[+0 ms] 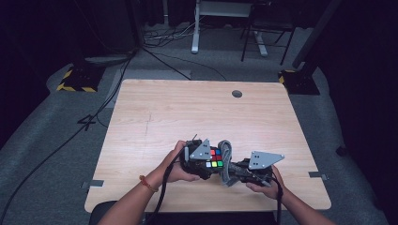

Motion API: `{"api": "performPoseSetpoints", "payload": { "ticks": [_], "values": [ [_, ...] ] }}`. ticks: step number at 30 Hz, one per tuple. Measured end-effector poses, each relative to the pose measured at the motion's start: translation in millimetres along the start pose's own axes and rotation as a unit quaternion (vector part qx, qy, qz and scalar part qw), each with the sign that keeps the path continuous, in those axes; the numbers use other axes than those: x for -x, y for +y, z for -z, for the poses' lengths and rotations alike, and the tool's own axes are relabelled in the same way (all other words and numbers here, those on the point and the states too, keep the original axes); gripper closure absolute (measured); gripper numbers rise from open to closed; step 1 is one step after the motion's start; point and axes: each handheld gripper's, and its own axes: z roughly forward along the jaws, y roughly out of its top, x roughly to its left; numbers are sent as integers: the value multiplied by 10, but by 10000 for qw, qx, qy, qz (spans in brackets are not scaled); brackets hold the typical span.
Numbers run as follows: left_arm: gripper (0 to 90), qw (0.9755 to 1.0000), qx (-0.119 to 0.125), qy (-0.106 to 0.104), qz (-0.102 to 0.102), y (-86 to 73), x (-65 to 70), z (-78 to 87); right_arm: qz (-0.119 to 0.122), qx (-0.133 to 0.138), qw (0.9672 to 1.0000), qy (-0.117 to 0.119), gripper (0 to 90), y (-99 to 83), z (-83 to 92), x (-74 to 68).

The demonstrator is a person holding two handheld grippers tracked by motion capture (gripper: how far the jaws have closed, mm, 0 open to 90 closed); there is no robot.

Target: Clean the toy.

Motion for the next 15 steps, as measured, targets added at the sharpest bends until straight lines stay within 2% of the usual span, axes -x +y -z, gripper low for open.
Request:
{"api": "performPoseSetpoints", "payload": {
  "ticks": [5, 6, 9, 12, 14, 15],
  "values": [
    [317, 9999, 46, -106, 58, 1, -20, 26, 152, 64, 9999, -51, 780, 21, 26, -19],
    [317, 9998, 71, -133, 103, -2, -23, 35, 171, 145, 9997, -55, 780, 25, 33, -22],
    [319, 9998, 57, -166, 90, -6, -25, 36, 265, 194, 9995, -29, 780, 39, 39, -18],
    [323, 9995, -252, -50, -161, 8, 19, -17, 218, 282, 9994, 37, 779, 42, 62, -9],
    [326, 9990, -359, -38, -267, 12, 60, -87, 239, 329, 9991, 141, 779, 69, 90, -13],
    [327, 9979, -533, -1, -381, 20, 89, -139, 256, 324, 9990, 156, 779, 73, 89, -16]
  ]
}}
